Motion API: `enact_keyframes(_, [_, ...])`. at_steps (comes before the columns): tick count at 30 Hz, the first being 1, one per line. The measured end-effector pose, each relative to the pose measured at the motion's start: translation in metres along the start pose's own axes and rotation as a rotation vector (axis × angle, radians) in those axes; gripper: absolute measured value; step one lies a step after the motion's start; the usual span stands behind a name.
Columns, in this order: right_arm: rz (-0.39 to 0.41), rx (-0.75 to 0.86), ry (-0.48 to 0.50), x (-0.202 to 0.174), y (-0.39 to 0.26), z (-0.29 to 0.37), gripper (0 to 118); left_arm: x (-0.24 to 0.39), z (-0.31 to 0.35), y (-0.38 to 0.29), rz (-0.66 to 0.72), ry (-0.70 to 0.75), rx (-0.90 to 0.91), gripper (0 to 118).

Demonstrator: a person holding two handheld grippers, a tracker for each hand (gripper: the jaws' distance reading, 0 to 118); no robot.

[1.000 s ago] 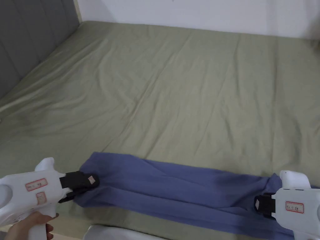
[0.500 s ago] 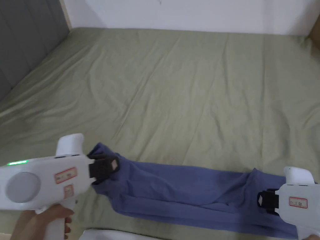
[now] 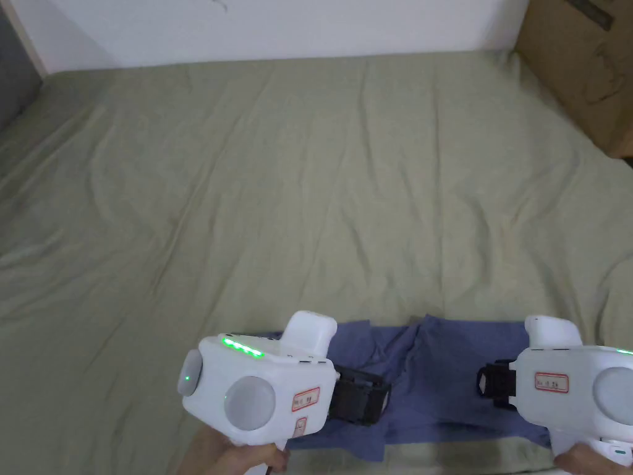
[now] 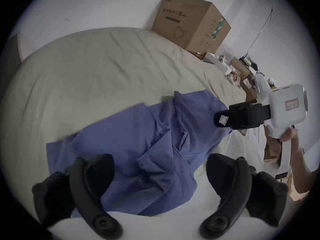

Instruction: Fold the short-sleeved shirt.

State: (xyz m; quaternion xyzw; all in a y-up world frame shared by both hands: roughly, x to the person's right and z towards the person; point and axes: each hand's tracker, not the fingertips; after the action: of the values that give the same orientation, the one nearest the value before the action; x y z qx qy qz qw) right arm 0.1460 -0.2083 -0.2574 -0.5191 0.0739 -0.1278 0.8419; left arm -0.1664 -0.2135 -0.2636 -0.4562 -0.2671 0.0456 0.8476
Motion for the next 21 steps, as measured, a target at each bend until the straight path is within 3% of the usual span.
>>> enact_keyframes(5, [-0.005,0.007,0.007,0.006,-0.001,0.001,0,-0.040,0.045,-0.001,0.249,-0.058,0.121,105])
enact_keyframes(7, [-0.010,0.007,0.014,0.006,-0.002,0.000,0,-0.065,0.065,-0.008,0.391,-0.105,0.208,77])
enact_keyframes(8, [-0.012,0.007,0.016,0.007,-0.002,-0.002,0,-0.075,0.070,-0.011,0.435,-0.106,0.230,56])
enact_keyframes(9, [-0.014,0.007,0.019,0.007,-0.002,-0.004,0,-0.084,0.072,-0.014,0.466,-0.067,0.239,26])
enact_keyframes(10, [-0.015,0.004,0.021,0.007,-0.002,-0.004,0,-0.090,0.072,-0.017,0.480,-0.004,0.234,8])
enact_keyframes(12, [-0.018,0.005,0.022,0.006,-0.003,-0.003,0,-0.096,0.066,-0.023,0.462,0.075,0.185,6])
enact_keyframes(15, [-0.028,0.007,0.029,0.008,-0.003,-0.002,0,-0.090,0.042,-0.028,0.495,-0.024,0.113,5])
enact_keyframes(21, [-0.051,0.000,0.038,0.012,-0.005,-0.004,0,-0.053,-0.007,-0.028,0.400,-0.109,-0.011,5])
